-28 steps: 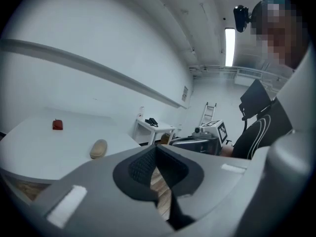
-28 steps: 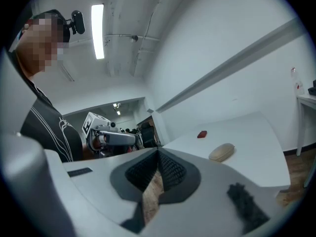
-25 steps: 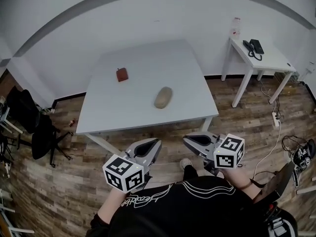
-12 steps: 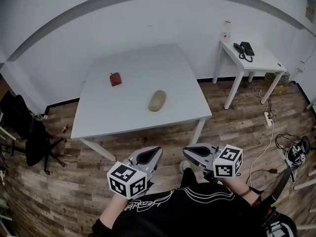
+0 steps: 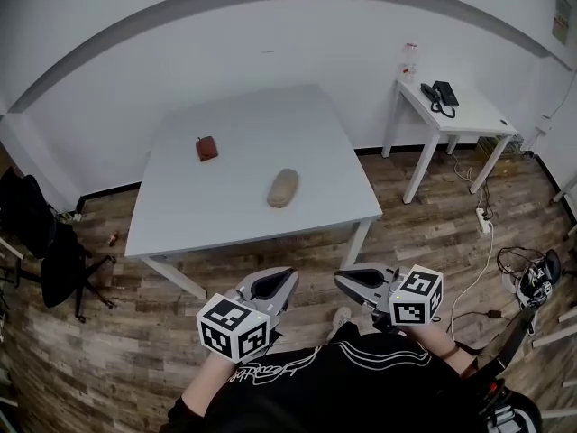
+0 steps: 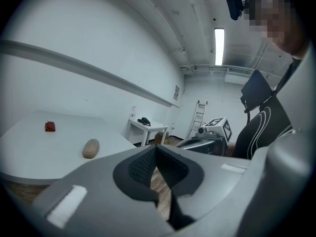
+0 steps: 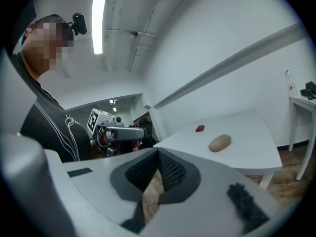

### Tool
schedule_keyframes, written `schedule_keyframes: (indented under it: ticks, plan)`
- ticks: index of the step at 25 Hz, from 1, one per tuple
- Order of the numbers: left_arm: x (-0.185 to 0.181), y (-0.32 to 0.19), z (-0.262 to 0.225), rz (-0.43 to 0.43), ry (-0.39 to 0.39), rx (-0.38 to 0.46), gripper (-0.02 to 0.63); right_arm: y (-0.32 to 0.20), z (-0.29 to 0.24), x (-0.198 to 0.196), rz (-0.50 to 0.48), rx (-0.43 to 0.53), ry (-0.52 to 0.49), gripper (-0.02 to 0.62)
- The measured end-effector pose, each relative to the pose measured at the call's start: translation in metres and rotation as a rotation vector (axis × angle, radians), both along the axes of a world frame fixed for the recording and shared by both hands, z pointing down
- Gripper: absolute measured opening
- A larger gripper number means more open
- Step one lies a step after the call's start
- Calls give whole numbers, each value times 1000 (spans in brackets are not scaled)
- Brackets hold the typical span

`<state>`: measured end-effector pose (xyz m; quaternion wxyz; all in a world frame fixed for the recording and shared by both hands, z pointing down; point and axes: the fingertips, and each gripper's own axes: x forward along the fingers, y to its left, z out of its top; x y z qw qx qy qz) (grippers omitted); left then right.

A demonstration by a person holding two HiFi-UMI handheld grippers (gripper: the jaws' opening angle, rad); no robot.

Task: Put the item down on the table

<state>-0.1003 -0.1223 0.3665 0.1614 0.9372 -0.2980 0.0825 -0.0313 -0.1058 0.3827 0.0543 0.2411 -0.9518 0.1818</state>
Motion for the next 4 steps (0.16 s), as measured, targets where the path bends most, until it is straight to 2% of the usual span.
schedule_keyframes:
  ticks: [4]
  plan:
    - [5, -3, -6, 8, 2, 6, 5, -4, -9, 4, 4, 6, 2, 8]
